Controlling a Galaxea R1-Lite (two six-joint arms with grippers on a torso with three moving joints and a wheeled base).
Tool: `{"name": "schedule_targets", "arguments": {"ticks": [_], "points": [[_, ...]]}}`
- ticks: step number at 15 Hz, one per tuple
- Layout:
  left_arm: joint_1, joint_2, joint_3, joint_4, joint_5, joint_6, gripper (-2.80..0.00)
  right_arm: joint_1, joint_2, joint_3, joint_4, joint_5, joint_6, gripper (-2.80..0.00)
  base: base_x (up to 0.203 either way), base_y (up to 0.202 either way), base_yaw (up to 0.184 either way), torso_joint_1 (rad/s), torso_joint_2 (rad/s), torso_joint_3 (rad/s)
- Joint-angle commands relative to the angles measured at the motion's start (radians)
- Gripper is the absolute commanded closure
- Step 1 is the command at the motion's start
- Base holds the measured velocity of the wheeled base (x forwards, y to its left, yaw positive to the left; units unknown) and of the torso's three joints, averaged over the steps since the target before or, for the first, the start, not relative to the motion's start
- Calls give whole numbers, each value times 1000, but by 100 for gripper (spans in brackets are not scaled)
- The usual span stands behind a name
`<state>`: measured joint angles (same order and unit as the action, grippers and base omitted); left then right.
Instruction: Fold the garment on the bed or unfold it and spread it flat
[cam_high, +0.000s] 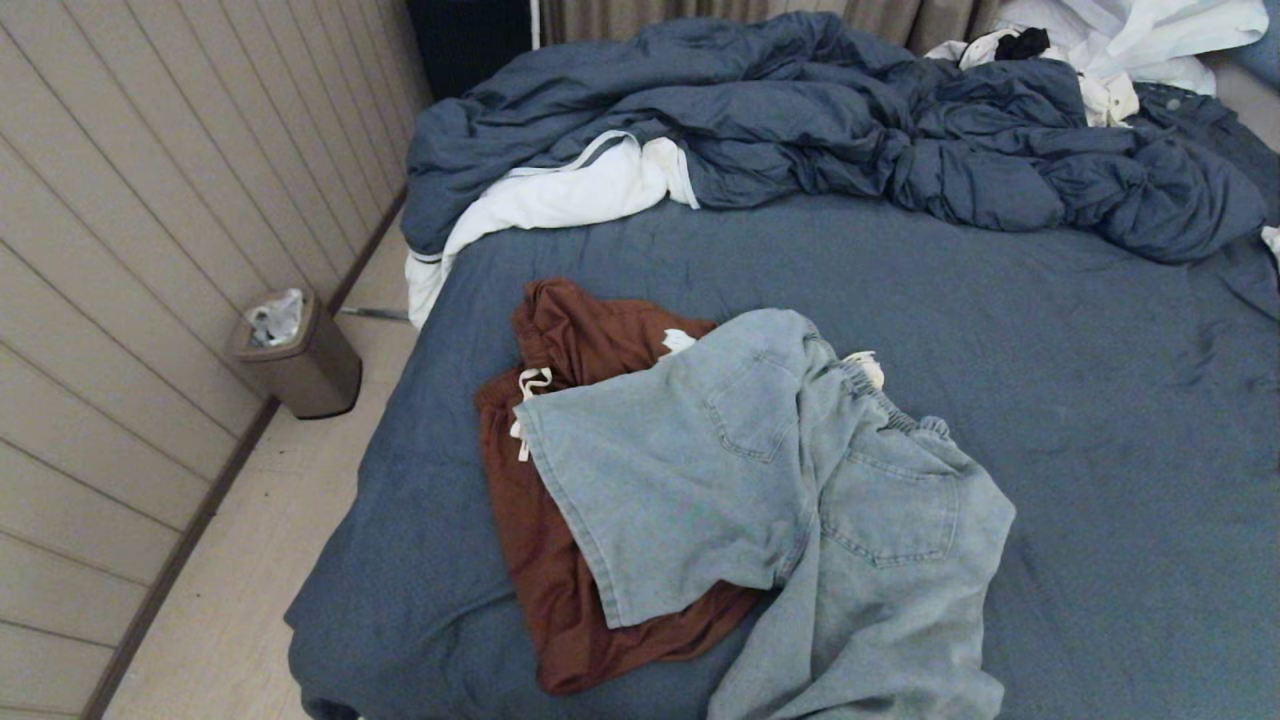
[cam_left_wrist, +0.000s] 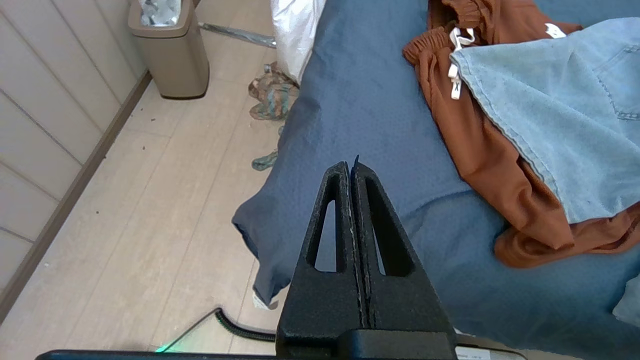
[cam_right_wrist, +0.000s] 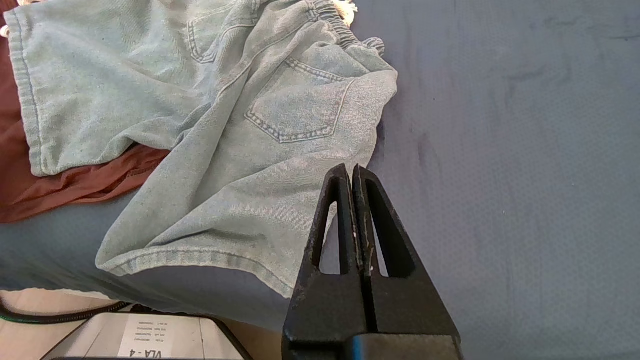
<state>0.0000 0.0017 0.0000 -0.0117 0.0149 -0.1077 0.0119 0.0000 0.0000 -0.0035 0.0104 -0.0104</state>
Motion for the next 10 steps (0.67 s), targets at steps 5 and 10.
{"name": "schedule_targets", "arguments": {"ticks": [5,10], "points": [[0,1,0,-1,0,-1,0,-1,0,0,-1,0,1,0,0,0,0,0,0,0],[0,1,0,-1,-1,-1,0,-1,0,0,-1,0,1,0,0,0,0,0,0,0]]}}
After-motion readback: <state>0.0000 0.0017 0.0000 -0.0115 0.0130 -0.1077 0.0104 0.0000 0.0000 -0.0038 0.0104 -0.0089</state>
